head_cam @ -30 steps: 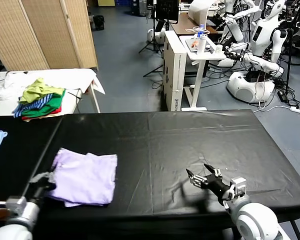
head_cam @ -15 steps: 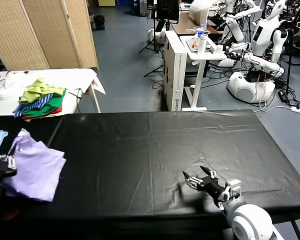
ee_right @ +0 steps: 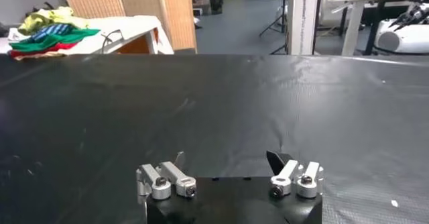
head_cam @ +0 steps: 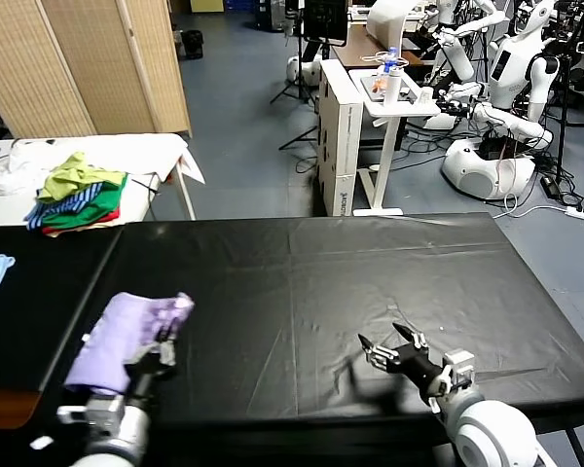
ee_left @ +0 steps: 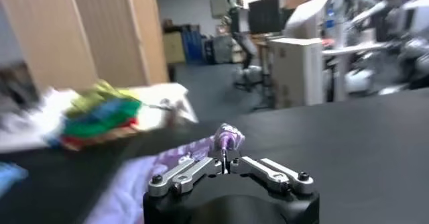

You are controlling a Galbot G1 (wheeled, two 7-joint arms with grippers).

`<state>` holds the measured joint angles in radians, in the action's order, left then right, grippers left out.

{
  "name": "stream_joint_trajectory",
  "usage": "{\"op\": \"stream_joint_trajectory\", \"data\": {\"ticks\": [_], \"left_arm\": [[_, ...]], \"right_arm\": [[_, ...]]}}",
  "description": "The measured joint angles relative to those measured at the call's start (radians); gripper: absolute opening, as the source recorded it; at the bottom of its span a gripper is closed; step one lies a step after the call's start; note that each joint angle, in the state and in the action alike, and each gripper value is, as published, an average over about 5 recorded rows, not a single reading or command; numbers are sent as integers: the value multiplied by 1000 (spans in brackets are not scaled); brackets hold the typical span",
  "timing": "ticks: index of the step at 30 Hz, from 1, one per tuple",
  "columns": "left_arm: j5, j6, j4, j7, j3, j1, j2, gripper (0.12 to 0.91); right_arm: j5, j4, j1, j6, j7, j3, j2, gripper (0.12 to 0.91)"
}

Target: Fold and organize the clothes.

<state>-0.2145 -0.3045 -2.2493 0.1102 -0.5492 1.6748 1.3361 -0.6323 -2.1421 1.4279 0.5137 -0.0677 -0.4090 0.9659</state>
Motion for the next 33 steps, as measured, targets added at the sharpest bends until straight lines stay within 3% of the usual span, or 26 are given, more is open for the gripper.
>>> {"op": "stream_joint_trajectory", "data": {"ticks": [8, 11, 17, 20, 23, 28, 33], "left_arm": [[82, 10, 57, -1, 133, -39, 99, 161], [117, 13, 66, -13, 159, -41, 116, 222], [153, 66, 43, -57, 158, -22, 101, 579], [147, 105, 19, -65, 129, -5, 72, 765], [140, 134, -1, -64, 78, 16, 29, 879], [103, 143, -8, -54, -21, 31, -40, 906], [104, 146, -6, -52, -69, 44, -56, 907]], "right_arm": [[-111, -8, -35, 35, -26, 33, -22, 907], [-189, -19, -55, 60, -45, 54, -33, 907], [-360, -17, -122, 98, -76, 133, -38, 907], [-404, 1, -173, 100, -98, 197, -20, 907], [-414, 28, -224, 101, -126, 269, 11, 907], [-413, 75, -282, 99, -170, 373, 90, 907], [-404, 114, -307, 99, -179, 447, 166, 907]]}}
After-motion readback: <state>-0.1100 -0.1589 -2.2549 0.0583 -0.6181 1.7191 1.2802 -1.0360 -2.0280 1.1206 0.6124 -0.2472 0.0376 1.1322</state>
